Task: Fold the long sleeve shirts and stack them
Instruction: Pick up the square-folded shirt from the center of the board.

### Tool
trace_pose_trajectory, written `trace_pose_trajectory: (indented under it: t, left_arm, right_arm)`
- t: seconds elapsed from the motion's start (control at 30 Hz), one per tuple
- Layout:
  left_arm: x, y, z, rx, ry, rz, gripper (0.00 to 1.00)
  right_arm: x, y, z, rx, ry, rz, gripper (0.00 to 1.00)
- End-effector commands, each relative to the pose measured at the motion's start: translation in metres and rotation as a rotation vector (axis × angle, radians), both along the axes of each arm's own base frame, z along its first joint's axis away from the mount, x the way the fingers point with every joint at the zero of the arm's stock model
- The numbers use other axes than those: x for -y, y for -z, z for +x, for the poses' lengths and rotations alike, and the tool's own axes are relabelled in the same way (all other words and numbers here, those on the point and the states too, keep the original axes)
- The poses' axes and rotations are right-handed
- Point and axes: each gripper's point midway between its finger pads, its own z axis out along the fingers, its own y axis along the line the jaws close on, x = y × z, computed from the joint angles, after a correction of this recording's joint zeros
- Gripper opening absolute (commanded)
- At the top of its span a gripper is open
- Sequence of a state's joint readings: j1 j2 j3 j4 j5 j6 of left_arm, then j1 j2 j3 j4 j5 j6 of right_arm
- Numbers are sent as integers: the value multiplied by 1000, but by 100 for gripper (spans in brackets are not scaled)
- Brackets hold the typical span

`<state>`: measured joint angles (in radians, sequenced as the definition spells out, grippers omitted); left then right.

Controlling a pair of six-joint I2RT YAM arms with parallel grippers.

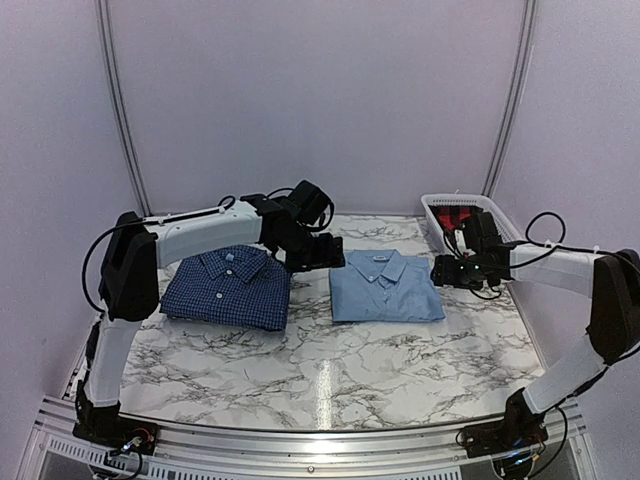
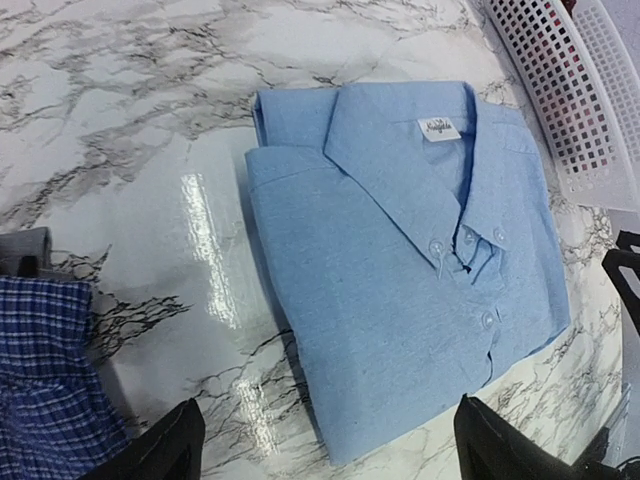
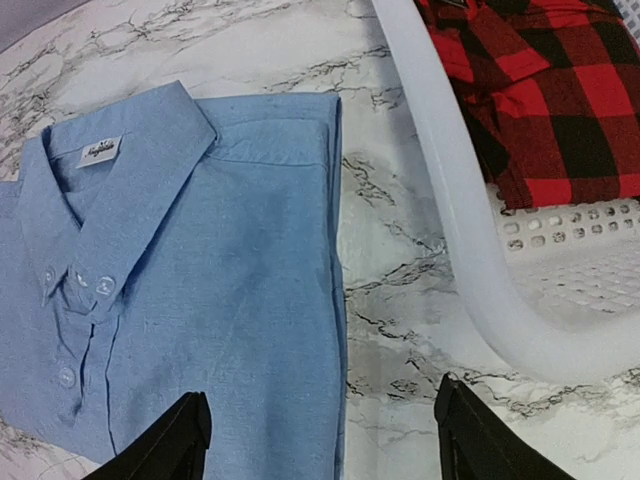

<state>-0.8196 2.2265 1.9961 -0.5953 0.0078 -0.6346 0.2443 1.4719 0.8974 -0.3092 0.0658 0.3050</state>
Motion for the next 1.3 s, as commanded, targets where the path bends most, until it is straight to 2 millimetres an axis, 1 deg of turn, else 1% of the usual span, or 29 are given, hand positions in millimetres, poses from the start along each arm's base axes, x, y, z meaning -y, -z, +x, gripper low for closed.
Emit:
trace_pose_trajectory:
  t: [0.0, 0.13, 0.3, 0.5, 0.57, 0.67, 0.77, 0.97, 1.13, 1.23, 1.27]
  left_arm:
    - [23, 36, -2, -71, 36, -65, 87]
    - [23, 60, 1, -87, 11, -41, 83]
    - [25, 86, 2, -108, -2, -28, 72]
    - [32, 96, 3, -99, -10, -40, 64]
    - [31, 102, 3, -99, -21, -29, 62]
    - [26, 110, 5, -85, -57, 1, 54]
    - [25, 115, 6, -63, -76, 25, 51]
    - [30, 126, 4, -64, -99, 29, 46]
    - [34, 135, 2, -83, -122, 21, 40]
    - [42, 137, 0, -101, -120, 0, 35]
    - [47, 136, -1, -106, -112, -15, 33]
  right_arm:
    - [0, 4, 0, 0, 13, 20, 72]
    - [1, 22, 0, -27, 22, 14, 70]
    - [5, 35, 10, -34, 41, 11, 69]
    - [5, 49, 22, -44, 49, 12, 64]
    - [5, 54, 25, -48, 52, 12, 63]
    - [3, 59, 31, -51, 52, 17, 60]
    - [3, 62, 35, -52, 54, 14, 57]
    - [0, 69, 43, -65, 51, 15, 52]
    - [-8, 79, 42, -93, 37, 17, 44]
    - [-14, 81, 41, -99, 26, 18, 33]
    - [-17, 80, 41, -98, 21, 18, 27]
